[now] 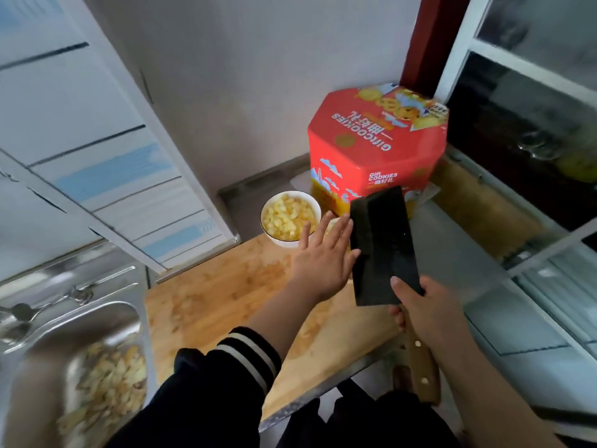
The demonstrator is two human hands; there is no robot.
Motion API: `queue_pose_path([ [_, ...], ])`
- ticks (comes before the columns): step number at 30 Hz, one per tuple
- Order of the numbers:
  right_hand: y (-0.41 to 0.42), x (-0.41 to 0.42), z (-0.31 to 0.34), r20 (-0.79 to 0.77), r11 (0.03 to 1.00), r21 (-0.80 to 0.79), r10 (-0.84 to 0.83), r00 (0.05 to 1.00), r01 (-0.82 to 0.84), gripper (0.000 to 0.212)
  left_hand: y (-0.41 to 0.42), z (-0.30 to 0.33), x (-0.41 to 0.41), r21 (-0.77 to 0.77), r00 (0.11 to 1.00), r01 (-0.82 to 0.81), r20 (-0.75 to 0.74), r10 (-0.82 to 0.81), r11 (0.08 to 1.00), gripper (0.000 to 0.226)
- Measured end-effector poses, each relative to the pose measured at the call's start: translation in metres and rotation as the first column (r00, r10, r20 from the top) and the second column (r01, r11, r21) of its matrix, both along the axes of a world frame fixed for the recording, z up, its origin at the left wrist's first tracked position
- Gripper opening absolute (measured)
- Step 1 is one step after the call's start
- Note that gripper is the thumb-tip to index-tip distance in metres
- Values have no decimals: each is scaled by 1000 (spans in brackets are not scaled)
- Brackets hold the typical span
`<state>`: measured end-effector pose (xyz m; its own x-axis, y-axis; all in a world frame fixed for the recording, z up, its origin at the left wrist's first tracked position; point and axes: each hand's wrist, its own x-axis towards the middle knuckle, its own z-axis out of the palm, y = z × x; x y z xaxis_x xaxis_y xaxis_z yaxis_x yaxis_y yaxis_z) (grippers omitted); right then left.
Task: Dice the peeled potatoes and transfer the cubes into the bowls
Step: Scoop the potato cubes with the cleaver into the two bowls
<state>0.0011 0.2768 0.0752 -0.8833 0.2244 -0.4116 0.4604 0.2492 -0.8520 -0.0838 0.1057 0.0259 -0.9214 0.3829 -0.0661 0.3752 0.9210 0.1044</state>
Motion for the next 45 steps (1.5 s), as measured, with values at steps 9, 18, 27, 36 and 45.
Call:
queue_pose_path([
  [9,19,5,-3,17,997,64,-48,999,47,33,-1,-1,-14,191,997,-73,30,68,979,37],
  [18,8,12,16,-59,971,183,168,984,-155,30,-36,1,18,440,966,-257,134,220,860,29],
  [27,-53,0,26,-62,698,104,716,696,-709,24,-178,-19,113,502,679,-709,295,672,496,12],
  [36,-144,-11,-67,95,289,535,913,396,-794,60,-216,-29,181,505,453,-826,334,827,248,17],
  [45,-156,-17,-137,144,126,702,939,313,-701,55,-216,-20,191,541,434,-822,393,811,177,23],
])
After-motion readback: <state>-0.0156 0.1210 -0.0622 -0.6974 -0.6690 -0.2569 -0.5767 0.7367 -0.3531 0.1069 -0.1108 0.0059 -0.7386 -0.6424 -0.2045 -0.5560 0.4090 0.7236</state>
